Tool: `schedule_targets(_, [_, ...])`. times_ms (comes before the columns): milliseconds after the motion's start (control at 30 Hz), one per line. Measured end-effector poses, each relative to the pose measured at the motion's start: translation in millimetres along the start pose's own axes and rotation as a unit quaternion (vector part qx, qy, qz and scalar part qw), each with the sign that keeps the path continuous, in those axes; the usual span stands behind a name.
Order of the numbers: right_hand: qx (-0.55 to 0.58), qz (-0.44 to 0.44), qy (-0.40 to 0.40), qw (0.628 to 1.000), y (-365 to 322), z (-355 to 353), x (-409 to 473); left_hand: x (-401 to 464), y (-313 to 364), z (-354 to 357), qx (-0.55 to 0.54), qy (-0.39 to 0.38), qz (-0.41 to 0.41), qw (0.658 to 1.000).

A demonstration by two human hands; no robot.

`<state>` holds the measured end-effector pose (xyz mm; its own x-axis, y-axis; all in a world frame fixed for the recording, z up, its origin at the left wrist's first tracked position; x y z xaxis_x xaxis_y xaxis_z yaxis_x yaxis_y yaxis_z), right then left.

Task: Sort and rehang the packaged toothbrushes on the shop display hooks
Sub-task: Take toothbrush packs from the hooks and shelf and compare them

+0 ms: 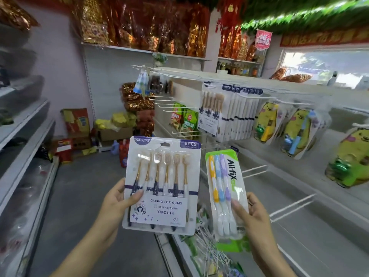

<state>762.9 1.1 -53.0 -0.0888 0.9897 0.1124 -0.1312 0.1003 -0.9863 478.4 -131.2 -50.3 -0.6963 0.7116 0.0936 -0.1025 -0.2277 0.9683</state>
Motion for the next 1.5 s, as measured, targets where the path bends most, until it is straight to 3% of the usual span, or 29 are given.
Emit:
schedule_targets(200, [0.001, -0.02, 0.038, 0.999, -3.0, 17.1, 32.3, 80.6, -10.6, 22.6, -0.015, -0.062, -0.01, 0.998])
schedule_targets(467, [-0.002, -0.057, 0.155, 0.986, 4.4, 56.7, 69.6, 209.9, -18.8, 56.9, -0.024, -0.176, -0.012, 0.984])
schedule_targets(867, [0.005, -0.087, 0.285, 0.955, 4.2, 125.4, 96.9, 349.2, 10.1, 116.5, -0.014, -0.293, -0.012, 0.956])
schedule_targets(1500, [-0.038, -0.098, 0.416, 0.903, 0.8, 146.8, 94.0, 426.2, 11.8, 204.0, -0.069, -0.399, -0.008, 0.914])
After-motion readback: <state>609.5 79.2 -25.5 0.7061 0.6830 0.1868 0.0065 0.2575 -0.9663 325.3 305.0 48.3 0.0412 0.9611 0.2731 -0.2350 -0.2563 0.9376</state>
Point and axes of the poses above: each hand's wrist, its own x-axis towards the middle knuckle, its own z-axis out of the palm, y = z × x, the point moved 1 cm from there along x, towards the middle knuckle, and after that the axes turned 11 degrees about y, right-handed, at the moved point
